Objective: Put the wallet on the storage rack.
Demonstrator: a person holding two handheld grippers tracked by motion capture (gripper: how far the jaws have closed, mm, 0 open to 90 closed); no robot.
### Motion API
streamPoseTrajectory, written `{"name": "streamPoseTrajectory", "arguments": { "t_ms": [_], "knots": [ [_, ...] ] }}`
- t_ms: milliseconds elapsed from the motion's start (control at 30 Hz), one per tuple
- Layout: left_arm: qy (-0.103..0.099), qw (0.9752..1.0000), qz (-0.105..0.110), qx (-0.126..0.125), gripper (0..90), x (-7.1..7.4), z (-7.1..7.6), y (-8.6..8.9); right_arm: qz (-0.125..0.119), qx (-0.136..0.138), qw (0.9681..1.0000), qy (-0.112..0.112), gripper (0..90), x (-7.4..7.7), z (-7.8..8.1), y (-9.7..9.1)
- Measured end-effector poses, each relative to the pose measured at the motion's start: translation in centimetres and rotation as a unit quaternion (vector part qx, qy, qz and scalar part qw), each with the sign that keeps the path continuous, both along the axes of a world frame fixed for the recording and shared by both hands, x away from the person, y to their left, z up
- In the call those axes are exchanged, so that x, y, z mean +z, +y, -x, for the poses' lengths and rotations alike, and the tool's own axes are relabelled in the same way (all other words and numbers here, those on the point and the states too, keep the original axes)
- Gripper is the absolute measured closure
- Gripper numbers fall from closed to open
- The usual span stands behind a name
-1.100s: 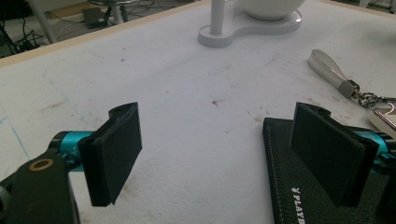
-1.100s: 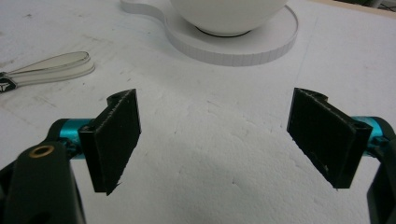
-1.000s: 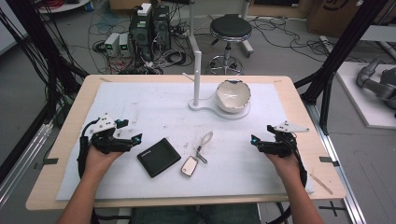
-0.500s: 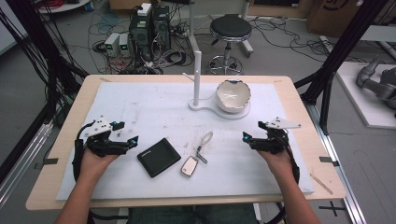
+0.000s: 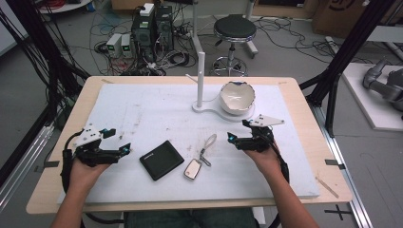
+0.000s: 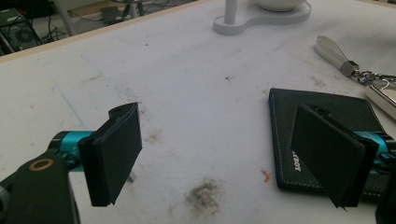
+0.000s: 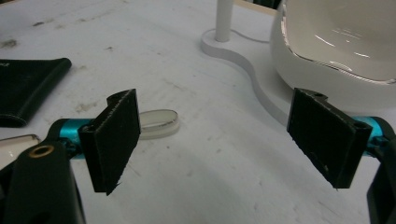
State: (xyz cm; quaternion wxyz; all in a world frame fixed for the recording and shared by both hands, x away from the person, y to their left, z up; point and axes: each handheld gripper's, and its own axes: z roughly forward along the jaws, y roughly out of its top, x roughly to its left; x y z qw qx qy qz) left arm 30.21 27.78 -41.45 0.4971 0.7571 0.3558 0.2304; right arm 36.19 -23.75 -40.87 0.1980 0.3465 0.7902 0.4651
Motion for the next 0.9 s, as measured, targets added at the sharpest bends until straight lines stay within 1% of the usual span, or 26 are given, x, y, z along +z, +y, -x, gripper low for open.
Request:
{"name": "streamPoseTrajectory", "arguments": {
  "t_ms": [100,133,233,267,333,433,467,533,600,633,767,833,900],
  "knots": [
    [0.001,1.0,0.0,0.006,16.9,0.0,0.5,0.5,0.0,0.013,0.9999,0.001,17.6,0.0,-0.2,1.1],
    [0.001,1.0,-0.001,0.008,16.9,0.0,0.7,0.6,0.001,0.016,0.9999,0.006,17.6,0.1,-0.3,1.5],
    [0.001,1.0,0.0,0.009,16.9,-0.1,1.0,0.8,0.0,0.022,0.9997,0.001,17.6,0.0,-0.4,2.2],
    [0.003,0.9999,-0.005,0.011,16.9,-0.1,1.2,1.0,0.004,0.034,0.9994,0.004,17.6,-0.1,-0.5,3.1],
    [0.004,0.9999,-0.005,0.012,16.9,-0.2,1.5,1.2,0.009,0.044,0.999,0.003,17.6,-0.1,-0.6,3.9],
    [0.005,0.9998,-0.005,0.016,16.9,-0.3,2.0,1.4,0.009,0.057,0.9983,0.005,17.6,0.0,-0.7,5.3],
    [0.005,0.9998,-0.008,0.016,16.9,-0.3,2.1,1.6,0.009,0.065,0.9978,0.006,17.6,0.0,-0.7,5.9],
    [0.005,0.9998,-0.006,0.02,16.9,-0.3,2.3,1.8,0.01,0.075,0.9971,0.005,17.6,0.0,-0.8,6.9],
    [0.005,0.9997,-0.006,0.024,16.9,-0.3,2.7,2.0,0.013,0.089,0.9959,0.009,17.6,-0.2,-0.8,7.9],
    [0.004,0.9997,-0.008,0.025,16.9,-0.3,2.8,2.2,0.014,0.093,0.9954,0.015,17.6,-0.2,-0.9,8.5],
    [0.005,0.9994,-0.004,0.035,16.9,-0.3,3.5,2.8,0.015,0.12,0.9923,0.025,17.6,-0.6,-1.0,10.6],
    [0.005,0.9992,-0.004,0.039,16.9,-0.4,3.8,3.1,0.022,0.13,0.9906,0.036,17.6,-0.8,-1.1,11.6],
    [0.006,0.999,-0.004,0.043,16.9,-0.4,4.1,3.3,0.022,0.141,0.9888,0.044,17.6,-0.9,-1.1,12.5]
  ]
}}
